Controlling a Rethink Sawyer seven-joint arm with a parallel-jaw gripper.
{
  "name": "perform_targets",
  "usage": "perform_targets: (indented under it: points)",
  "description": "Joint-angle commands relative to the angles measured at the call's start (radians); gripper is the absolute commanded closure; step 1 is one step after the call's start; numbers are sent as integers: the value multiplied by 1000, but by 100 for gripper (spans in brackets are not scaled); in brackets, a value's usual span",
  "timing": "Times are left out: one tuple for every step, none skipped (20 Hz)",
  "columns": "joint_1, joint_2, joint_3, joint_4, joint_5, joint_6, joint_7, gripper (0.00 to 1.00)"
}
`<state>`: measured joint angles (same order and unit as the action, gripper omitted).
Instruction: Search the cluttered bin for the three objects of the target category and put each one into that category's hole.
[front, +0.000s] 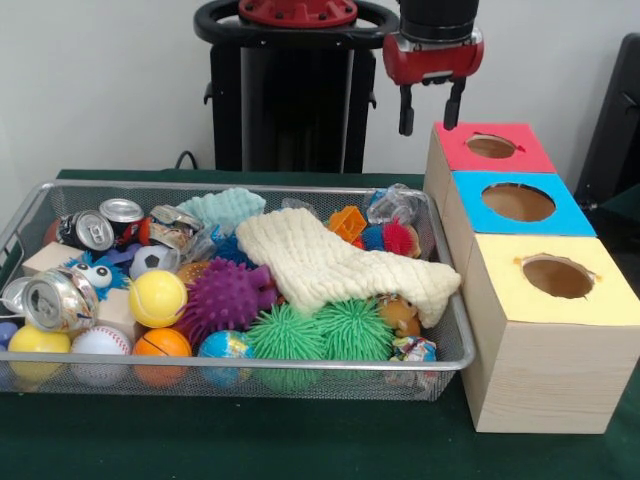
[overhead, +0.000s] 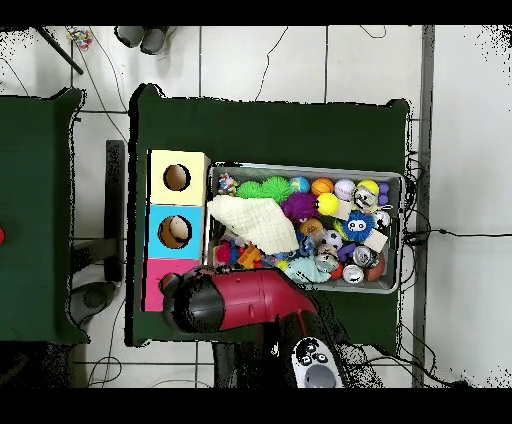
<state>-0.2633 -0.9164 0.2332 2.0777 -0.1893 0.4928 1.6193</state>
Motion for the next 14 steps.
perform_targets:
  points:
    - [-38, 89, 73, -84, -18, -40, 31, 0]
    - [-37, 101, 73, -99, -18, -34, 30, 0]
    - [-36, 104, 72, -106, -20, -31, 28, 0]
    - [-37, 111, 70, -113, -21, -29, 28, 0]
    - [-37, 113, 70, -118, -20, -27, 28, 0]
    - [-38, 112, 71, -120, -20, -24, 27, 0]
    - [-39, 115, 71, -123, -19, -24, 27, 0]
    - [-41, 119, 73, -125, -18, -25, 26, 0]
    - [-43, 123, 75, -128, -17, -27, 26, 0]
    - [-45, 128, 76, -128, -17, -32, 25, 0]
    - [-45, 134, 77, -132, -19, -36, 24, 0]
    - [-46, 139, 76, -131, -21, -43, 25, 0]
    - [-48, 144, 78, -133, -22, -48, 25, 0]
    - [-48, 148, 76, -132, -25, -55, 26, 0]
